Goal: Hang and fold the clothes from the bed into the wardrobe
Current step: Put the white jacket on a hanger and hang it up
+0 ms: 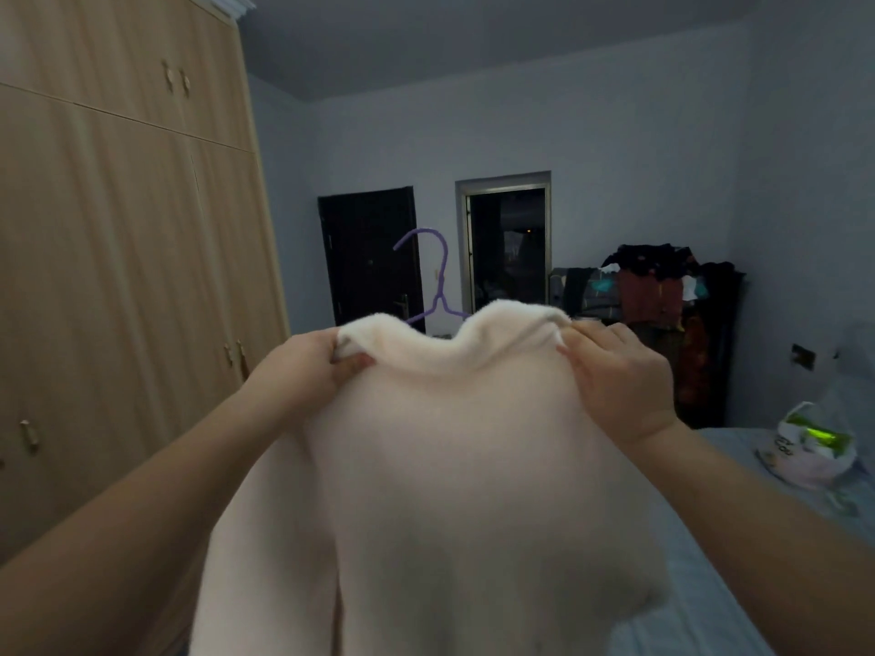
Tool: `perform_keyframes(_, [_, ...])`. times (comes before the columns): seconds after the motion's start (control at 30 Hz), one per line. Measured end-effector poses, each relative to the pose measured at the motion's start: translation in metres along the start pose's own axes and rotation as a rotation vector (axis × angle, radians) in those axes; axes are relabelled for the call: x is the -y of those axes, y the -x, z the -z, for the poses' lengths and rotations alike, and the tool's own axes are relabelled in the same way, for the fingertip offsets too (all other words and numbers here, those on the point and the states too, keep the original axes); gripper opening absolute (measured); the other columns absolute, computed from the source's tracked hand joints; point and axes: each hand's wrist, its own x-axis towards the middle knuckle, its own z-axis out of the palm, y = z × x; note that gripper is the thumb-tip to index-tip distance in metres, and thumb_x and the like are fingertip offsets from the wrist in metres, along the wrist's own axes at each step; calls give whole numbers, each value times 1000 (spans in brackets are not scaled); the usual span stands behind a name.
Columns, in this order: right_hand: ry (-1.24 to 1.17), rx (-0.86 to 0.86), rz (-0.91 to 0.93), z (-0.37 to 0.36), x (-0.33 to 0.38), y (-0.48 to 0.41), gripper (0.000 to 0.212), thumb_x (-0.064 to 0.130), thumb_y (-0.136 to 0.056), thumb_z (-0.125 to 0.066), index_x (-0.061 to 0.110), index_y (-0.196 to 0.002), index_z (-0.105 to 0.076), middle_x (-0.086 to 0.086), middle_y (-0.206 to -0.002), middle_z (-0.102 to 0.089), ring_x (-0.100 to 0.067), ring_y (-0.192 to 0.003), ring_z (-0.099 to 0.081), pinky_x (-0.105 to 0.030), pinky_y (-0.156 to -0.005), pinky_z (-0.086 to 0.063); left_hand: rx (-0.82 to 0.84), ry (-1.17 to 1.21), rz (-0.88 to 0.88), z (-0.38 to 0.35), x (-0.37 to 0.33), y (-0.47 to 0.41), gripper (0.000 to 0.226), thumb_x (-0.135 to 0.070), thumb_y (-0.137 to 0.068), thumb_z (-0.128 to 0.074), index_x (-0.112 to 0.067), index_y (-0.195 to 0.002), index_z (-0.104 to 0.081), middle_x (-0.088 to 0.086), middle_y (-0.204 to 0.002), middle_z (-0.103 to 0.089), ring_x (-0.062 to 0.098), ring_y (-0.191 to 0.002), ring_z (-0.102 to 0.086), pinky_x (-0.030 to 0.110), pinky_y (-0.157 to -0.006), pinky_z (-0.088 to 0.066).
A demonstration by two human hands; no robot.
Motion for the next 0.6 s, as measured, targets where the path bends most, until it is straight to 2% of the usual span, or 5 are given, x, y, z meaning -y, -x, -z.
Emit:
perform_keyframes(0.17, [-164, 272, -265, -3, -13, 19, 36, 34, -106, -36, 28, -136, -54, 10, -100, -61, -13, -68, -56, -23, -48, -40, -196, 54, -14, 0, 11, -2, 35, -72, -87, -48, -45, -105, -61, -17, -87, -65, 12, -82, -60, 36, -72, -48])
perform_keyframes(0.33, [-581, 529, -547, -16, -17, 16, 40, 31, -95, -55, 39, -132, -44, 15, -114, -49, -10, -100, -56, -25, -77, -42, -217, 30, -9, 0, 28, -4, 33, -73, -85, -49, -49, -107, -56, -18, -85, -62, 16, -83, -60, 37, -70, -48])
perform_keyframes(0.43, [-523, 537, -543, -13, -14, 7, 57, 45, -90, -58, 41, -139, -31, 11, -126, -42, -16, -116, -53, -39, -89, -49, -217, 27, -15, 1, 23, -1, 36, -73, -83, -48, -48, -108, -55, -17, -84, -65, 16, -82, -61, 38, -70, -51])
perform_keyframes(0.53, [-581, 531, -494, -10, 6, -4, 78, 58, -88, -57, 50, -148, -9, 11, -152, -28, -21, -132, -43, -51, -104, -43, -190, 26, -3, 1, 20, 5, 36, -73, -81, -48, -45, -102, -56, -16, -82, -66, 16, -81, -63, 39, -71, -53])
perform_keyframes(0.6, [-550, 613, -453, -17, 25, -8, 75, 63, -87, -55, 52, -147, -12, 7, -142, -47, -20, -121, -53, -47, -95, -48, -182, 9, -8, 3, 20, 11, 39, -73, -78, -46, -41, -97, -56, -15, -79, -66, 16, -78, -62, 38, -69, -52])
